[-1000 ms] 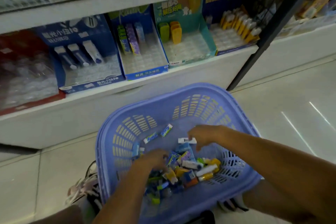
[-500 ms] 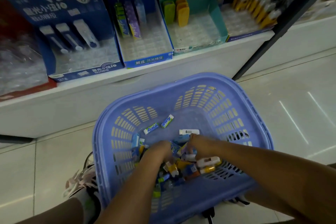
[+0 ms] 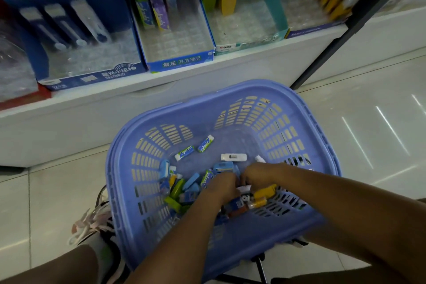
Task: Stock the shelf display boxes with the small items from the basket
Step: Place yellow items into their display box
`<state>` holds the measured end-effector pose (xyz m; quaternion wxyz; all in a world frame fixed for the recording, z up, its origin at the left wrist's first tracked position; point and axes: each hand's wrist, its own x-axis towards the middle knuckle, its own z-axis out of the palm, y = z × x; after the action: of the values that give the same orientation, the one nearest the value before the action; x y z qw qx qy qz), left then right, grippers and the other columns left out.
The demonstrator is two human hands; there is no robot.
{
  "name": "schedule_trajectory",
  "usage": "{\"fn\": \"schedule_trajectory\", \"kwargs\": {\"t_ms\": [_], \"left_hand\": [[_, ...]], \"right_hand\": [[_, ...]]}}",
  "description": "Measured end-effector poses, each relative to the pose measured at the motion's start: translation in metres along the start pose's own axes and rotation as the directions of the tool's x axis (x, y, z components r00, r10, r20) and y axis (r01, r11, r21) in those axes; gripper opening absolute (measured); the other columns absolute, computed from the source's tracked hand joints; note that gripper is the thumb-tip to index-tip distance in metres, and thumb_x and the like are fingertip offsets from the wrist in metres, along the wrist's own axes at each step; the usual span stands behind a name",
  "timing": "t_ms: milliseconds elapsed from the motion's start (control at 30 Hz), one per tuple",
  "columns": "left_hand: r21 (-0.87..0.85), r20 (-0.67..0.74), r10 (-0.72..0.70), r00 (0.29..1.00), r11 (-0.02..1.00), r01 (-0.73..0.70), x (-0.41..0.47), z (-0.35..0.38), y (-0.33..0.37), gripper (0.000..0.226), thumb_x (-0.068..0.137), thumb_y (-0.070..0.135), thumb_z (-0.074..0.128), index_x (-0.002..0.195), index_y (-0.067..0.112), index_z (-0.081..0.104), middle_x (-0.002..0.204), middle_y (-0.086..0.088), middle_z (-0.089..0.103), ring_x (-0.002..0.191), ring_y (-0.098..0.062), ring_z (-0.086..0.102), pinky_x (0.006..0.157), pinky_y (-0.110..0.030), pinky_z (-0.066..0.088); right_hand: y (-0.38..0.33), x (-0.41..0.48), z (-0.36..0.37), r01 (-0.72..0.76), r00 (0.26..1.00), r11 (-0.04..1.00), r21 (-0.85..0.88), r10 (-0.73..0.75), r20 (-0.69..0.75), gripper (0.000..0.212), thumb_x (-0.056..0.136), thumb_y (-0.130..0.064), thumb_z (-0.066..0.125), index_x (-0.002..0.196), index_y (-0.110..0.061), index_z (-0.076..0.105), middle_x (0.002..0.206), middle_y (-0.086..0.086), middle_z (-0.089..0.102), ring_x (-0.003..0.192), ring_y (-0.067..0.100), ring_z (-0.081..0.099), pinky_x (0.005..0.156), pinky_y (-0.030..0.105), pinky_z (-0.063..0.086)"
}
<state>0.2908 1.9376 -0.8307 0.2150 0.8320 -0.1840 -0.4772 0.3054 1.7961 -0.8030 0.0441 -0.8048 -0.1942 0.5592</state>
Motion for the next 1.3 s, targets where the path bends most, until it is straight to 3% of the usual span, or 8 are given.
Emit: {"fn": "schedule_trajectory", "kwargs": {"t_ms": [67,233,533,600,667,900,1033,1300], "left_hand": [[0.003,-0.047,-0.038,0.998,0.999,0.038,0.001,0.006,0.001,0.026,0.089,0.025,0.059,0.097,0.002,0.065,0.097,-0.019,0.065,0.087,-0.031,0.061,0.076,-0.039,0.049],[-0.047,-0.092,-0.107,0.990,0.994,0.103,0.002,0.006,-0.002,0.026,0.087,0.017,0.060,0.109,0.004,0.065,0.109,-0.017,0.065,0.103,-0.032,0.061,0.083,-0.039,0.048],[-0.535,-0.267,-0.243,0.933,0.842,0.066,-0.012,-0.060,-0.023,0.022,0.076,0.017,0.076,0.080,0.011,0.055,0.075,-0.004,0.052,0.070,-0.019,0.049,0.054,-0.025,0.036],[-0.640,-0.245,-0.266,0.932,0.767,0.051,-0.017,-0.081,-0.019,0.027,0.073,0.013,0.078,0.092,0.011,0.059,0.086,-0.001,0.059,0.079,-0.017,0.056,0.066,-0.028,0.045],[-0.691,-0.230,-0.242,0.943,0.723,0.017,-0.022,-0.100,-0.011,0.022,0.075,0.011,0.077,0.088,0.010,0.058,0.083,-0.005,0.061,0.075,-0.018,0.057,0.071,-0.035,0.049],[-0.855,-0.283,-0.164,0.945,0.491,-0.170,-0.079,-0.153,0.020,0.014,0.090,0.020,0.062,0.079,0.013,0.056,0.074,-0.009,0.060,0.056,-0.017,0.060,0.062,-0.030,0.052],[-0.811,-0.495,-0.207,0.844,0.458,-0.364,-0.131,-0.180,0.022,0.024,0.090,0.037,0.059,0.086,0.014,0.063,0.065,-0.001,0.054,0.037,-0.007,0.040,0.037,-0.016,0.035],[-0.726,-0.659,-0.446,0.606,0.169,-0.666,-0.199,-0.222,0.007,0.021,0.096,0.024,0.048,0.083,0.011,0.058,0.063,0.000,0.056,0.036,-0.005,0.036,0.035,-0.016,0.023]], "right_hand": [[0.006,0.003,0.001,-0.042,0.986,0.989,0.144,0.064,-0.154,0.021,0.090,0.003,0.049,0.077,-0.007,0.062,0.078,0.018,0.053,0.064,0.019,0.036,0.070,0.031,0.031],[0.017,0.010,-0.005,-0.372,0.870,0.920,0.121,0.391,-0.302,0.059,0.093,-0.005,0.050,0.144,-0.006,0.021,0.148,0.025,0.022,0.107,0.036,0.055,0.073,0.038,0.044],[0.028,0.013,-0.002,-0.426,0.864,0.879,0.214,0.465,-0.193,0.037,0.093,-0.011,0.054,0.127,-0.005,0.041,0.110,0.016,0.058,0.080,0.024,0.059,0.067,0.032,0.046],[0.026,0.009,-0.016,-0.344,0.906,0.885,0.313,0.401,-0.135,0.006,0.093,-0.008,0.052,0.096,-0.009,0.057,0.075,0.010,0.052,0.053,0.016,0.038,0.054,0.028,0.035],[0.022,-0.003,-0.036,-0.222,0.947,0.840,0.495,0.306,-0.095,0.031,0.091,-0.006,0.053,0.061,-0.013,0.044,0.059,0.007,0.035,0.048,0.016,0.028,0.052,0.027,0.030],[-0.020,-0.066,-0.105,0.267,0.961,0.408,0.873,-0.039,-0.275,0.020,0.094,-0.011,0.055,0.075,-0.014,0.052,0.064,-0.003,0.050,0.057,0.010,0.044,0.057,0.021,0.036],[-0.049,-0.097,-0.137,0.459,0.881,0.335,0.823,-0.054,-0.470,0.014,0.091,0.002,0.054,0.084,-0.011,0.055,0.072,0.002,0.058,0.063,0.012,0.054,0.062,0.022,0.046],[-0.120,-0.128,-0.213,0.768,0.586,0.296,0.568,0.035,-0.810,0.012,0.087,0.002,0.059,0.095,-0.006,0.065,0.069,0.000,0.070,0.062,0.008,0.066,0.069,0.019,0.057]]}}
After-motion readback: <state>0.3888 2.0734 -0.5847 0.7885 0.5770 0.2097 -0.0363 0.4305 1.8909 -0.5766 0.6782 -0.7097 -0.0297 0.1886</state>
